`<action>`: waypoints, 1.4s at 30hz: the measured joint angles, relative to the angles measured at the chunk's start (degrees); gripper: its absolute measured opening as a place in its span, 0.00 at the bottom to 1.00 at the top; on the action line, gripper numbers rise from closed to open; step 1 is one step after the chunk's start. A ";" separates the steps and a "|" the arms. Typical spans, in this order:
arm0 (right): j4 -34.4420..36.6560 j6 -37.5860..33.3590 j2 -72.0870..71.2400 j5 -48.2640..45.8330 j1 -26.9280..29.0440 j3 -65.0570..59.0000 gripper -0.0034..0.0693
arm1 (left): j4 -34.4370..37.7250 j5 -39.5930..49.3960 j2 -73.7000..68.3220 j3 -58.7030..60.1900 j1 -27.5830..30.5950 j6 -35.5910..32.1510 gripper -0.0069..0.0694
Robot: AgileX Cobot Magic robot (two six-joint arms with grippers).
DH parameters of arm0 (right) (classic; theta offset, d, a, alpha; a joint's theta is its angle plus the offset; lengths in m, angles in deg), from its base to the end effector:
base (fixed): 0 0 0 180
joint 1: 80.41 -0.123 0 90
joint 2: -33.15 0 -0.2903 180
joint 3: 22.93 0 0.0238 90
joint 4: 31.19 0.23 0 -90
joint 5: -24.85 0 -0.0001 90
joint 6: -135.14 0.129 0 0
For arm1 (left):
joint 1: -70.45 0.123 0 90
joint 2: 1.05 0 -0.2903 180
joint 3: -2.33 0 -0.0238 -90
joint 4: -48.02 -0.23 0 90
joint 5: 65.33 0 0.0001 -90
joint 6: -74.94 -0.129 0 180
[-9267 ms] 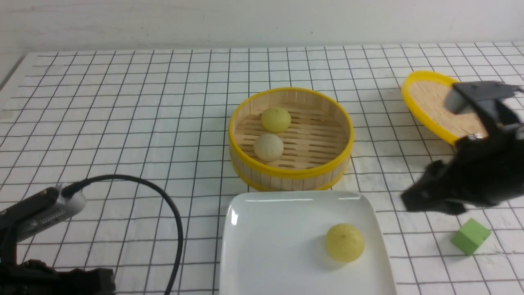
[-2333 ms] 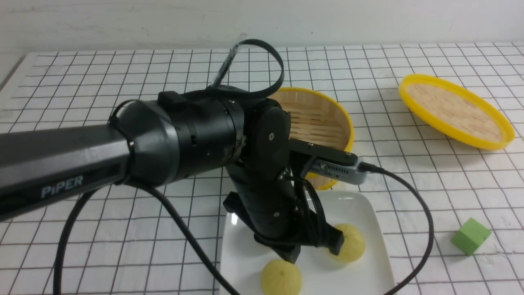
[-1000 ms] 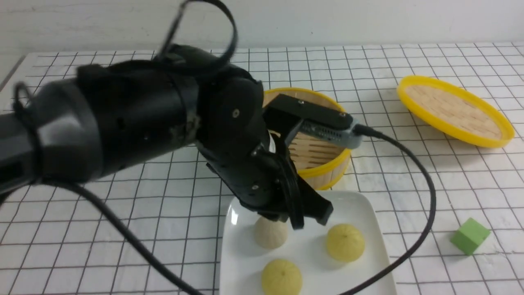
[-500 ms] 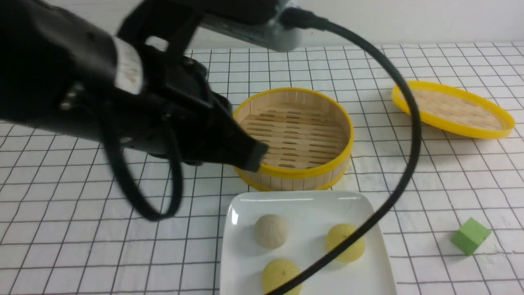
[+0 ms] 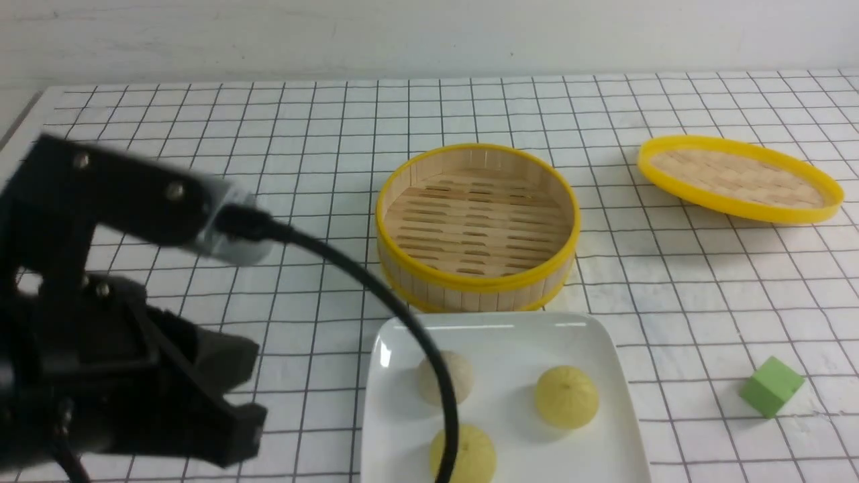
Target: Put the steamed buns into the plate on the white-black tablecloth.
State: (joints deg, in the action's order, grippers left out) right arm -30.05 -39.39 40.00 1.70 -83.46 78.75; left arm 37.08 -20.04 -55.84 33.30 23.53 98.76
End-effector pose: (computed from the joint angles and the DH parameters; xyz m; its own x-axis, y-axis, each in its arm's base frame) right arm 0.0612 0.0043 0.1601 -0.3187 0.0967 -0.9429 -0.0246 0.9936 0.1102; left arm 0.1202 -0.1030 0.3178 -0.6075 0.2479 -0.7547 0.5052 0.8537 -0.1263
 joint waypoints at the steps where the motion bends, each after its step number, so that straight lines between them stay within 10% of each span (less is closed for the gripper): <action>1: 0.00 0.00 0.00 0.00 0.00 0.00 0.12 | 0.56 -6.09 1.24 4.31 0.00 2.00 0.09; 10: 0.00 0.00 0.00 0.00 0.00 0.00 0.13 | 1.20 -31.66 1.46 13.80 0.00 8.99 0.10; 32: 0.00 -0.05 0.00 -0.06 0.00 0.00 0.18 | -4.86 -27.82 3.38 15.52 1.18 8.77 0.13; 42: 0.00 -0.05 0.00 -0.06 0.00 0.00 0.19 | 2.62 -29.04 28.86 32.44 25.60 -7.15 0.14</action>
State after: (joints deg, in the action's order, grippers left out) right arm -30.05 -39.44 40.00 1.65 -83.46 78.75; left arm 39.70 -49.09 -26.98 65.74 49.12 91.61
